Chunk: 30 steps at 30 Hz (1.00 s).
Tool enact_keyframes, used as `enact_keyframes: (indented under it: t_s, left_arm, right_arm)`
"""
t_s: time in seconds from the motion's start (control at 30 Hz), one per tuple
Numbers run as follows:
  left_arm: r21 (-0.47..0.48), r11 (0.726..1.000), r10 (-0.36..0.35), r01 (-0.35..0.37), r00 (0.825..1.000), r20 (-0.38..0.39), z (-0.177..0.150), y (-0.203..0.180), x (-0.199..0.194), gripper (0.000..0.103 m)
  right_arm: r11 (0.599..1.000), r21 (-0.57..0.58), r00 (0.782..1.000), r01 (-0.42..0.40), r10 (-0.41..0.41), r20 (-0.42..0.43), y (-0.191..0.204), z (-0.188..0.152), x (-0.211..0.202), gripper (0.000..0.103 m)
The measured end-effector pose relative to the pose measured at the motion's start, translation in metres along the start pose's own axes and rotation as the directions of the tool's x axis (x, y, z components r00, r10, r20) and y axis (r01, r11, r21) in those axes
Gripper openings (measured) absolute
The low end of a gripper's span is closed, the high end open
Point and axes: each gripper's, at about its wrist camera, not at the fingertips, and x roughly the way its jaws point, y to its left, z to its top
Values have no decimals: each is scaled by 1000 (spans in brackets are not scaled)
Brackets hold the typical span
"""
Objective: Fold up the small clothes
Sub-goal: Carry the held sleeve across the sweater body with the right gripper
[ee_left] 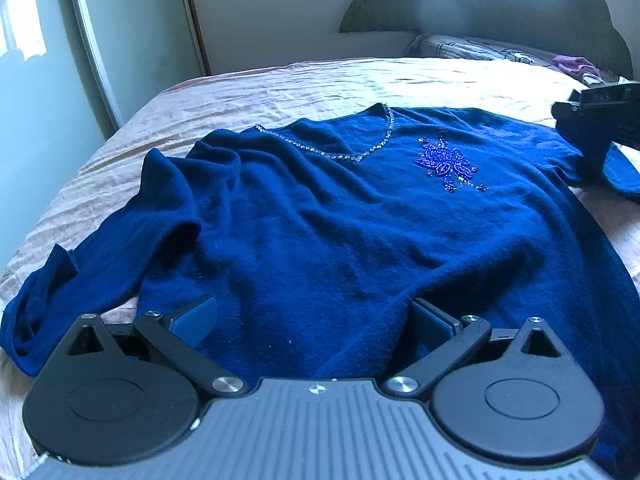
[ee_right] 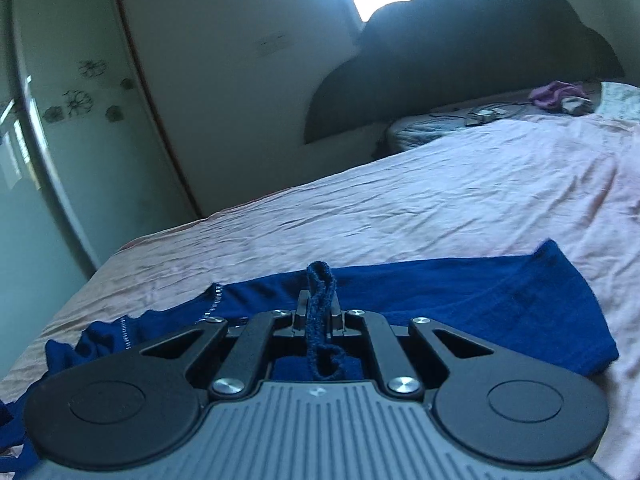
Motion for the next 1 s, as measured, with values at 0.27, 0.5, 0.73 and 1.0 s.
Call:
enact_keyframes:
  t_s: [0.27,0.5,0.73,1.0]
  left_arm:
    - [-2,1000,4,-4,1000,-2,-1,3,1,103]
    - [-10,1000,6,-6,1000,-1,-2,7,2,103]
    - [-17,1000,13,-13,1000,-7,-5,11,6,103]
    - [-24,1000,13,-13,1000,-11,-7,13,9,103]
  right_arm:
    - [997,-26,998,-66,65,-20,33,1,12,7]
    - [993,-31,993,-112,111,-37,54,0,19,7]
    - [991,-14,990,-132,131,-57,66,-8,27,7]
    - [987,-11,984,-160,159,-78,79,-19,32,7]
